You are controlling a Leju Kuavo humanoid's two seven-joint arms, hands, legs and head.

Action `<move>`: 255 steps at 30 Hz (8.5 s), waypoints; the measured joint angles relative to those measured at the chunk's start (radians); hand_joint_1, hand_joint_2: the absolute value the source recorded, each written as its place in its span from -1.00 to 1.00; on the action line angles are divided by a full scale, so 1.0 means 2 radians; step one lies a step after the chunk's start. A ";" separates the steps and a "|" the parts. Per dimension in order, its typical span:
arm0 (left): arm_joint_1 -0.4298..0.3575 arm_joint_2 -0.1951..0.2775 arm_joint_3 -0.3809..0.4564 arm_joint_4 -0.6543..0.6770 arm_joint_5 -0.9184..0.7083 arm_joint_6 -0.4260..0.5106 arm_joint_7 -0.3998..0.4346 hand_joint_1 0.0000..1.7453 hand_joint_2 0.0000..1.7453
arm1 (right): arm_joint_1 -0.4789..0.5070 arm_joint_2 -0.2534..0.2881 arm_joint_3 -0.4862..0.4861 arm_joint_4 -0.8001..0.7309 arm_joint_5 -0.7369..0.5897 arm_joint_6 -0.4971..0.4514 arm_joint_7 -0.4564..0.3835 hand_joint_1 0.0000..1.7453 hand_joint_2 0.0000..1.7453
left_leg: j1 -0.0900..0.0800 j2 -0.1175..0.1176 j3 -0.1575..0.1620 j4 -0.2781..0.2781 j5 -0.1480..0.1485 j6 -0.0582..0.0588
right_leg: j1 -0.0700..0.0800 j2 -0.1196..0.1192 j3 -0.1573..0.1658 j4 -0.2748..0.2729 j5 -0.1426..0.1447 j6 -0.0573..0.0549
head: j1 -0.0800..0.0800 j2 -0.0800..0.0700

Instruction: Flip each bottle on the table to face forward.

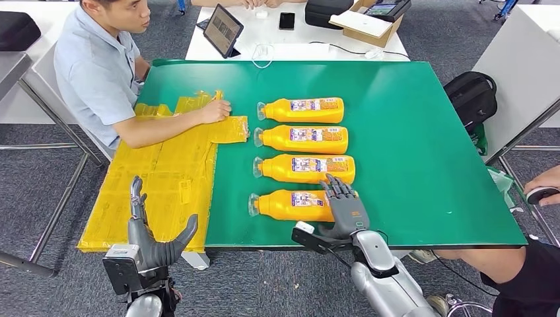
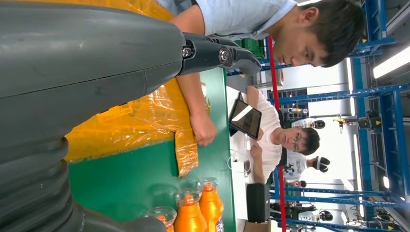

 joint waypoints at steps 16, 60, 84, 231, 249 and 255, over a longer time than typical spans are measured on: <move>-0.005 0.000 0.000 0.007 0.006 -0.007 0.000 -1.00 1.00 | -0.030 0.001 0.034 0.040 -0.038 0.029 -0.021 0.99 1.00 | 0.000 0.001 0.003 0.000 0.000 0.000 | 0.000 0.001 0.002 0.000 0.000 0.000 | 0.000 0.000; 0.000 0.019 -0.086 0.011 0.118 -0.208 0.052 -1.00 1.00 | 0.064 0.121 0.016 -0.134 -0.362 -0.025 -0.224 1.00 1.00 | 0.000 0.002 0.001 0.000 -0.001 0.000 | 0.000 0.002 0.001 0.000 0.000 0.000 | 0.000 0.000; -0.030 0.020 -0.083 0.029 0.220 -0.235 0.119 -1.00 1.00 | 0.005 0.174 0.136 -0.004 -0.332 -0.080 -0.238 1.00 1.00 | 0.000 0.002 0.001 0.000 -0.001 0.000 | 0.000 0.002 0.000 0.000 0.000 0.000 | 0.000 0.000; -0.124 0.061 0.006 -0.019 -0.022 -0.064 0.089 -1.00 1.00 | -0.115 -0.006 -0.036 0.108 -0.073 -0.015 -0.077 -1.00 1.00 | 0.000 0.002 0.000 0.000 0.000 0.000 | 0.000 0.002 -0.001 0.000 0.001 -0.001 | 0.000 0.000; -0.125 0.064 -0.013 -0.014 -0.028 -0.072 0.097 -1.00 1.00 | -0.137 -0.002 -0.024 0.169 -0.076 0.043 -0.051 -1.00 1.00 | 0.000 0.002 0.000 0.000 0.000 0.000 | 0.000 0.002 -0.001 0.000 0.001 -0.001 | 0.000 0.000; -0.125 0.066 -0.013 -0.012 -0.024 -0.079 0.102 -1.00 1.00 | -0.179 -0.006 0.003 0.212 -0.041 0.091 -0.002 1.00 1.00 | 0.000 0.002 0.000 0.000 0.000 0.000 | 0.000 0.002 0.000 0.000 0.001 -0.001 | 0.000 0.000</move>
